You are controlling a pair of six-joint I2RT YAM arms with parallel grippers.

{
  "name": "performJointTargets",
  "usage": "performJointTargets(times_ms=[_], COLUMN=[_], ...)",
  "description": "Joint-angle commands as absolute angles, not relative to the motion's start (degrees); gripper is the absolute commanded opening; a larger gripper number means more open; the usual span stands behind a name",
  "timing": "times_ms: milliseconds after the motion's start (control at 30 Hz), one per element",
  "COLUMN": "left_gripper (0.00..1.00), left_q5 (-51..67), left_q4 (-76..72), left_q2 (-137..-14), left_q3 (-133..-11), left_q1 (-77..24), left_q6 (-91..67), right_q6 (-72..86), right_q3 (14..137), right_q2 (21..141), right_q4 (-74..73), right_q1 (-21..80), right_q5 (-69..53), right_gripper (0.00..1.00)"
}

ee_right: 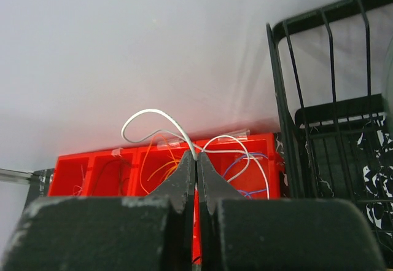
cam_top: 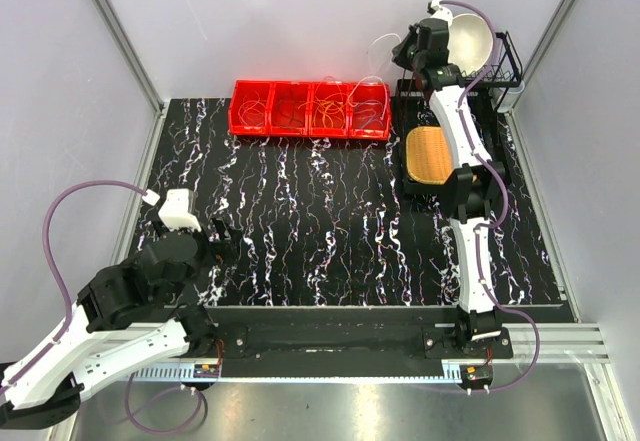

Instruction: Untangle the cables

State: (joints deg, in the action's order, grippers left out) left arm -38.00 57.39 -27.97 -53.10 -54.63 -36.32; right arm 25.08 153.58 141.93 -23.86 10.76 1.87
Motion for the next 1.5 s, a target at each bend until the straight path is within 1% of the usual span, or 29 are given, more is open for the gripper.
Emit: performJointTargets(times_ms=[0,167,367,500,633,800,967,1033,1100,1300,1467], left_gripper=[0.99,0.99,0.99,0.99,0.99,0.99,0.99,0.99,0.99,0.99,0.99], left_q5=[-40.0,-40.0,-40.0,-40.1,-40.0,-40.1,-39.8,-39.7,-39.8,-39.8,-39.9], left_q4=[56.0,56.0,56.0,56.1,56.0,56.0,56.0,56.1,56.1,56.1,56.0], left_q2=[-28.7,-28.9,-28.9,-28.9,-28.9,-29.0,-28.7,-28.6,-28.7,-28.8,-28.9], left_q3=[-53.9,-53.9,-53.8,-53.8,-53.8,-53.8,-53.8,-53.9,-53.8,-53.9,-53.8], left_q1=[-54.6,-54.5,-54.6,-54.5,-54.5,-54.5,-54.5,-54.5,-54.5,-54.6,-54.5], left_q6=[-36.7,-36.7,-36.7,-36.7,-36.7,-36.7,-36.7,-36.7,-36.7,-36.7,-36.7], right_q6=[23.7,24.6,25.8,26.2,25.7,25.4,26.5,29.2,31.5,33.8,34.1], right_q3=[153.0,152.0,147.8,144.5,141.3,135.1,129.3,126.8,124.3,125.7,131.6], right_q2=[143.7,145.4,145.5,144.2,142.1,137.6,135.6,134.9,134.9,137.9,140.7], right_q4=[-20.3,-19.7,-18.8,-18.8,-18.8,-18.8,-18.9,-19.2,-19.1,-19.7,-22.1], right_q1=[10.8,10.8,10.8,10.9,11.1,11.4,11.7,11.8,11.9,12.7,13.0], right_q5=[1.1,0.2,0.2,-1.8,-1.0,2.6,8.0,11.8,12.6,12.7,14.9], right_gripper=[0.00,0.00,0.00,0.00,0.00,0.00,0.00,0.00,0.00,0.00,0.00])
